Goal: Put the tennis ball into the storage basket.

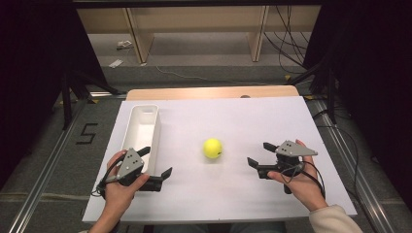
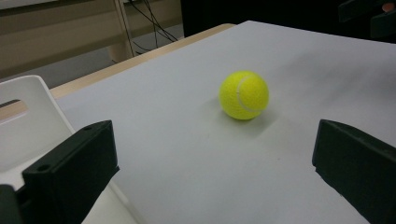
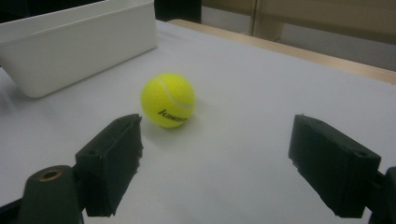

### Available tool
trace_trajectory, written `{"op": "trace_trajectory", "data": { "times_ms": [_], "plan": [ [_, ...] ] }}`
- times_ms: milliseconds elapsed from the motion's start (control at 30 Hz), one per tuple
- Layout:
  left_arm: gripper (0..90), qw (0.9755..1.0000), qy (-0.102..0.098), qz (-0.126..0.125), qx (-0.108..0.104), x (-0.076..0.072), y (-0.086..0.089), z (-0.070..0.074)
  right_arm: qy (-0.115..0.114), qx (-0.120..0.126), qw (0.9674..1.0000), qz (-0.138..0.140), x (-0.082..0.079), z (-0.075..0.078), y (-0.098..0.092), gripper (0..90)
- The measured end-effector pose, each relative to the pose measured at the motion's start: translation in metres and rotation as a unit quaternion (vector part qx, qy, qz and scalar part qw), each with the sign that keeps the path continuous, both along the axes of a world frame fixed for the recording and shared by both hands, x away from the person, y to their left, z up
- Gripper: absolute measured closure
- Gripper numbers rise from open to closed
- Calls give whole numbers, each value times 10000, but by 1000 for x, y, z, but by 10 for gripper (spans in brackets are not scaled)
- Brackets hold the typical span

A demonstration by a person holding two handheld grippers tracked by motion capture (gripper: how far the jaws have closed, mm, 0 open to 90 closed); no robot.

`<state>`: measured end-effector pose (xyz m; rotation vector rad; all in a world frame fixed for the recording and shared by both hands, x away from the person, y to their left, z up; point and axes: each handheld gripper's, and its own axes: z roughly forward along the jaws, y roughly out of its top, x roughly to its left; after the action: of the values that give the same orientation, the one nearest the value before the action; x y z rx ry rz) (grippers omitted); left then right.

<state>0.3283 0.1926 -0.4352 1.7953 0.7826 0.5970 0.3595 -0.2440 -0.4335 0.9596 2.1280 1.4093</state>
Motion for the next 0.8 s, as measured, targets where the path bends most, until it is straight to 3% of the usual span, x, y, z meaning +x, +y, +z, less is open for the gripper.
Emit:
{"op": "trace_trajectory", "data": {
  "times_ms": [800],
  "plan": [
    [0, 10000, -18, -22, 14, -1, -1, 0, -71, -97, 9997, 228, 2, 1, 23, 176]
  ]
}}
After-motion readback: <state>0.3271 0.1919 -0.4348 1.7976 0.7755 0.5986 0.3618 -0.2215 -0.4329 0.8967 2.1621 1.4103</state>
